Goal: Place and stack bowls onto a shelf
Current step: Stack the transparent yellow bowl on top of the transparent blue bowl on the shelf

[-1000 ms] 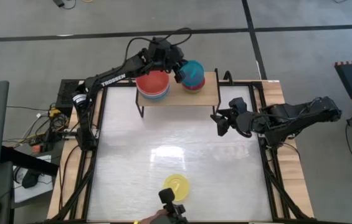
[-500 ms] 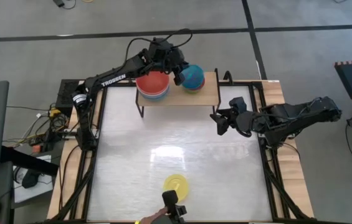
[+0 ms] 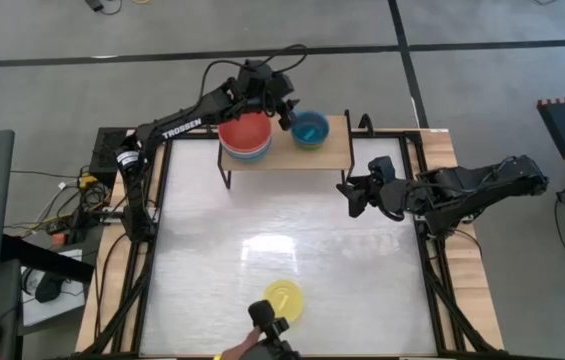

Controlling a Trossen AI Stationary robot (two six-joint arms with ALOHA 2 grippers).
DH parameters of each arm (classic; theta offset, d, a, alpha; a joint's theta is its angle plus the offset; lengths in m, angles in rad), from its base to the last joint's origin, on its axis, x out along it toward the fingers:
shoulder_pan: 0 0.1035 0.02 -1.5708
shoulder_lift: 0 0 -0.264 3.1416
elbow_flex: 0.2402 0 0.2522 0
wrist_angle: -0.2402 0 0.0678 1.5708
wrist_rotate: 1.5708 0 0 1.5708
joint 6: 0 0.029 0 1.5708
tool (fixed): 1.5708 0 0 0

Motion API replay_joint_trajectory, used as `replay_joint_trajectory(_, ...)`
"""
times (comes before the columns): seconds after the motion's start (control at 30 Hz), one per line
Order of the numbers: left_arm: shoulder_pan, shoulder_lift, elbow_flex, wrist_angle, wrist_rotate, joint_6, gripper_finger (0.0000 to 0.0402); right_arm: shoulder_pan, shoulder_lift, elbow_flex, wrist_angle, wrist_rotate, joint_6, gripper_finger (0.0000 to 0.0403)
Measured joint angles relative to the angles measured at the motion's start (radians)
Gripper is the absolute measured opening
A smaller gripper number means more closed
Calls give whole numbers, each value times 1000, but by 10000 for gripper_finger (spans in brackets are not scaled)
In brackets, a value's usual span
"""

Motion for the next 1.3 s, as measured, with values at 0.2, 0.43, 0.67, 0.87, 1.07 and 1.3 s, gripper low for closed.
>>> replay_joint_trajectory(0.2, -11, -7, 65, -79, -5, 9, 144, -1, 0, 0, -21, 0, 1, 234)
replay_joint_trajectory(0.43, -33, -13, 246, -334, -8, 1, 130, -7, 0, -28, -65, -88, 44, 234)
replay_joint_trajectory(0.67, -80, -16, 352, -609, 60, -187, 120, -24, 74, -41, -78, -207, 63, 234)
replay_joint_trajectory(0.87, -222, -55, 334, -753, 15, -295, 110, -10, 200, -40, -11, -359, -20, 234)
replay_joint_trajectory(1.07, -434, -79, 333, -893, -182, -442, 100, 27, 343, -40, 174, -524, -151, 234)
replay_joint_trajectory(1.3, -661, -83, 327, -1061, -341, -584, 98, 61, 499, -40, 414, -653, -159, 234)
